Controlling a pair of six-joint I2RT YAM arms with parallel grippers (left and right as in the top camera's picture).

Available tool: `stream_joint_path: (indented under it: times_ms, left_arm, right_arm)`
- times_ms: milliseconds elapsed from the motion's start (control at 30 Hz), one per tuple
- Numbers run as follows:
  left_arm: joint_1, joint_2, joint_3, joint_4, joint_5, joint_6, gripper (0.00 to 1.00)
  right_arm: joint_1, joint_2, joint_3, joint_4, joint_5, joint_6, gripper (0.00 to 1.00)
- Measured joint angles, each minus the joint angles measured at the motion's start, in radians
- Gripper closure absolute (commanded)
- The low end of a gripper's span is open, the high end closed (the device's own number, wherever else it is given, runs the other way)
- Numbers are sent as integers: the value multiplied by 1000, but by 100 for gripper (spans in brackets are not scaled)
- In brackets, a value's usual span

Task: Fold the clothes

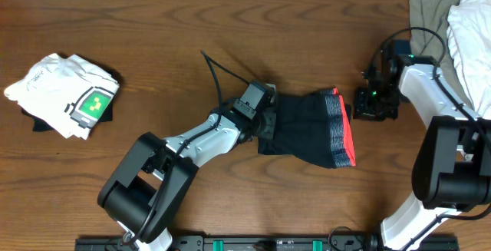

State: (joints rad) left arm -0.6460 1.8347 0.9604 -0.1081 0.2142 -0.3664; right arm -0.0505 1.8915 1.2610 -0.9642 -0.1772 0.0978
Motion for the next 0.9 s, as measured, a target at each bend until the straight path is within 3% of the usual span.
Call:
stream_joint_path:
  times_ms: [267, 467, 700, 900]
  left_arm:
    - [1, 0, 2, -8, 0, 0, 75]
    - [1, -21, -3, -46, -5, 14, 38]
    - [1, -175, -47, -90, -58, 35, 34]
    - [27, -303, -43, 51, -151, 54, 34]
  right_arm:
    - [48, -1, 0, -14, 2, 0, 84]
    - [45, -51, 15, -65, 10, -2, 84]
    - [52, -215, 63, -66, -32, -18, 85]
    - [136, -218, 68, -139, -113, -40, 86]
